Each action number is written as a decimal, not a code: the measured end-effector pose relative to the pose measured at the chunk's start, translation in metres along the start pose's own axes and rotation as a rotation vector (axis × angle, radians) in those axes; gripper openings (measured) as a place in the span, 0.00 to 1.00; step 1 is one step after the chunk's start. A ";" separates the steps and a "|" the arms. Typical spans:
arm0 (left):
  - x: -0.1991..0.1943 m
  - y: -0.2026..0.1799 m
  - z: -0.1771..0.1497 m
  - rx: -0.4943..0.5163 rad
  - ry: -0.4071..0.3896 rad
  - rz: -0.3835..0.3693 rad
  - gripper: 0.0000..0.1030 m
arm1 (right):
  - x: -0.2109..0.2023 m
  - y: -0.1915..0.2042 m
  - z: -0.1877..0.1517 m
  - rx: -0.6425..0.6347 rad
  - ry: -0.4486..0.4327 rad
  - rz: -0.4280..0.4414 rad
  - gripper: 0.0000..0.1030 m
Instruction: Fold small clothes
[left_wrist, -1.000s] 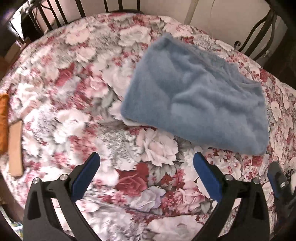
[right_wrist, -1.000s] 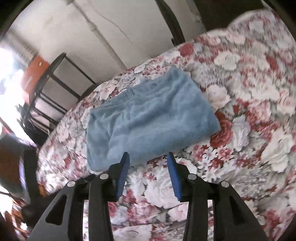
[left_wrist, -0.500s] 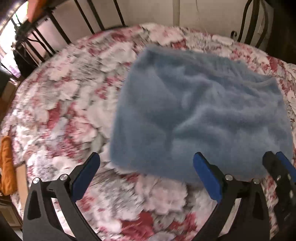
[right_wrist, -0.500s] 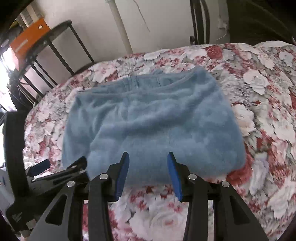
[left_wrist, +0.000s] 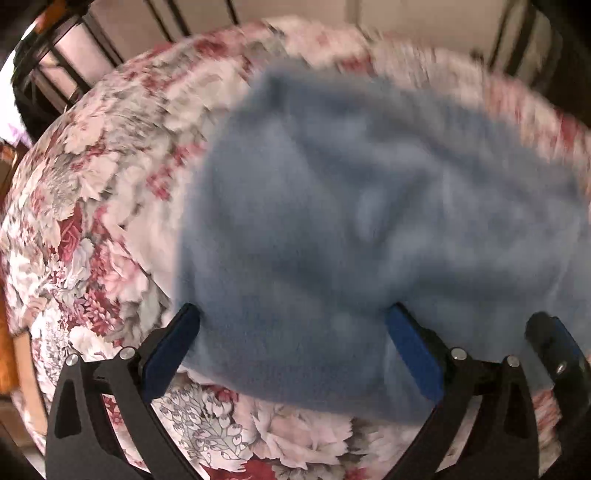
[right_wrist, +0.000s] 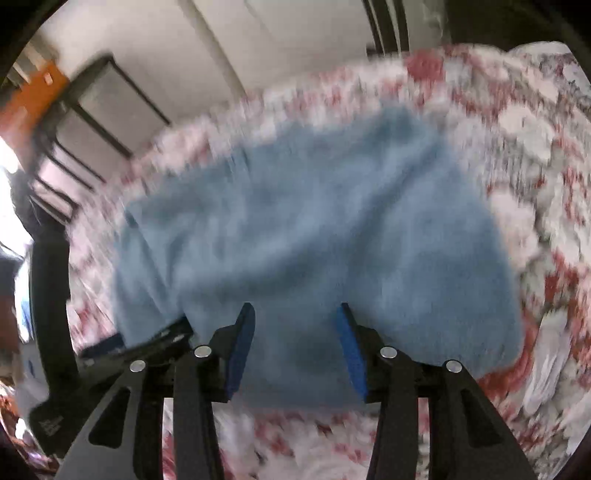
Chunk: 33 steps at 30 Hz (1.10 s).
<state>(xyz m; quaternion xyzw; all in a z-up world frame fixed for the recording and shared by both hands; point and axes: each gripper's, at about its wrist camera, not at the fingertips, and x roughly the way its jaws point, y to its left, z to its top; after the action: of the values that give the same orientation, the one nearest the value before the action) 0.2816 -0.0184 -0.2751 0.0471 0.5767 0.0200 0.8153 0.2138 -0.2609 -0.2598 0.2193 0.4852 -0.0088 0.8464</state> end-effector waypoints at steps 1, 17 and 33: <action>-0.003 0.004 0.003 -0.016 -0.009 -0.002 0.96 | -0.003 0.001 0.006 -0.003 -0.023 0.002 0.45; 0.014 -0.006 0.020 0.012 0.064 0.056 0.95 | 0.029 -0.007 0.019 0.028 0.057 -0.019 0.54; -0.038 -0.042 0.017 0.099 -0.076 -0.008 0.95 | -0.024 -0.064 0.030 0.097 -0.077 0.052 0.63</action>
<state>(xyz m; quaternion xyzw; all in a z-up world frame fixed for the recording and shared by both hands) 0.2845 -0.0641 -0.2383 0.0859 0.5460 -0.0135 0.8333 0.2106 -0.3348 -0.2504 0.2720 0.4455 -0.0186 0.8527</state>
